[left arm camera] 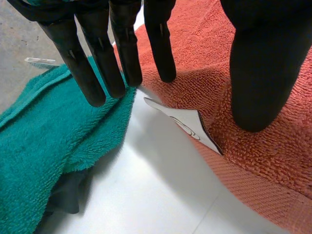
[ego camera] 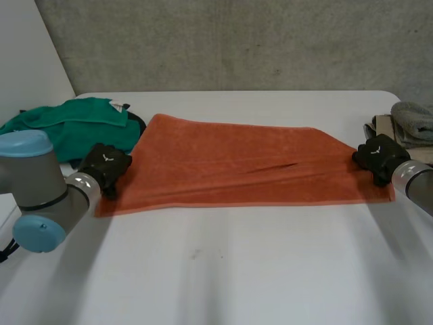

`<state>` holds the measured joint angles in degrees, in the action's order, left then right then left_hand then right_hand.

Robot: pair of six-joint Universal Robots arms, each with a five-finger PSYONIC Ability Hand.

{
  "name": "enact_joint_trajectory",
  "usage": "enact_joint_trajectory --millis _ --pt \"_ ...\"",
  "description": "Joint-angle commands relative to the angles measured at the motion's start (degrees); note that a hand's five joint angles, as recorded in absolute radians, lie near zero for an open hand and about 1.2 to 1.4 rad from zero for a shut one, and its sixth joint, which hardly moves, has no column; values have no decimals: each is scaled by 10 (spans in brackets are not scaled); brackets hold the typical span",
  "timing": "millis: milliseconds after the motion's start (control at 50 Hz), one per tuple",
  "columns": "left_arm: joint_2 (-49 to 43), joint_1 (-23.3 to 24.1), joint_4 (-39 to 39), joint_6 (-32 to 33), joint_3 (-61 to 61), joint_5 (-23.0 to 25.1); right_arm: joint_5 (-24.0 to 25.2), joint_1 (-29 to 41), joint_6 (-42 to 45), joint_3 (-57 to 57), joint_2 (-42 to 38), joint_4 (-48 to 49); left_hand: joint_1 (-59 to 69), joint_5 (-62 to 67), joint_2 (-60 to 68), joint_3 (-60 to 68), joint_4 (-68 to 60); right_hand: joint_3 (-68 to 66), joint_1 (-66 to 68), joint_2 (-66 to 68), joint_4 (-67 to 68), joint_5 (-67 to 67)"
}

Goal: Fold the laundry.

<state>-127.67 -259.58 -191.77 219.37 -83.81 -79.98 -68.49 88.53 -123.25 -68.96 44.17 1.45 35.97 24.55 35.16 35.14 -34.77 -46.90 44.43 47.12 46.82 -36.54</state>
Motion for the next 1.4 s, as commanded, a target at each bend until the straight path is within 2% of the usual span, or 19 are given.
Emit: enact_joint_trajectory --millis 20,140,240,340,420,500,600,700,780,900,940,1020,1080,1140,1180,1260,1320,1400 --pt "-6 9 -1 -4 4 0 -1 2 -8 8 -4 0 440 454 448 448 -452 -331 356 329 332 -335" --pt "21 10 -1 -8 -16 -13 -7 0 -32 -10 29 -10 440 455 448 449 -452 -331 356 329 332 -335" --pt "119 1 6 -37 -55 -20 -16 -5 -58 -33 91 -48 440 455 448 449 -452 -331 356 329 332 -335" --pt "223 -3 18 -87 -88 -19 -51 -5 -63 -39 172 -134 440 455 448 449 -452 -331 356 329 332 -335" --pt "314 -8 53 -117 -106 -19 -84 -9 -64 -29 233 -199 440 455 448 449 -452 -331 356 329 332 -335" --pt "407 -22 138 -133 -96 -20 -106 -10 -67 -13 304 -243 440 455 448 449 -452 -331 356 329 332 -335" --pt "441 -27 206 -143 -83 -18 -109 -11 -67 -12 362 -297 440 455 448 449 -452 -331 356 329 332 -335" --pt "428 -24 232 -143 -96 -17 -100 -12 -62 -36 358 -339 440 455 448 449 -452 -331 356 329 332 -335" --pt "349 -23 230 -140 -95 -20 -110 -9 -55 -46 303 -338 440 455 448 449 -452 -331 356 329 332 -335" --pt "190 -6 229 -140 7 -42 -152 9 -48 6 204 -332 440 455 448 449 -452 -331 356 329 332 -335" --pt "153 6 229 -140 54 -61 -182 26 -48 46 166 -308 440 455 448 449 -452 -331 356 329 332 -335" --pt "85 41 216 -146 227 -114 -228 56 -51 130 123 -233 440 455 448 449 -452 -331 356 329 332 -335" --pt "66 47 185 -146 318 -121 -243 72 -62 198 108 -144 440 455 448 449 -452 -331 356 329 332 -335" --pt "59 49 112 -159 410 -123 -244 78 -82 234 109 -50 440 455 448 449 -452 -331 356 329 332 -335" --pt "61 46 43 -177 446 -131 -242 85 -120 242 119 58 440 455 448 449 -452 -331 356 329 332 -335" --pt "67 48 -39 -204 450 -163 -244 90 -155 227 146 178 440 455 448 449 -452 -331 356 329 332 -335" --pt "76 50 -50 -206 443 -178 -241 94 -161 224 150 182 440 455 448 449 -452 -331 356 329 332 -335" --pt "82 47 -21 -208 403 -180 -241 105 -161 213 146 154 440 455 448 449 -452 -331 356 329 332 -335"
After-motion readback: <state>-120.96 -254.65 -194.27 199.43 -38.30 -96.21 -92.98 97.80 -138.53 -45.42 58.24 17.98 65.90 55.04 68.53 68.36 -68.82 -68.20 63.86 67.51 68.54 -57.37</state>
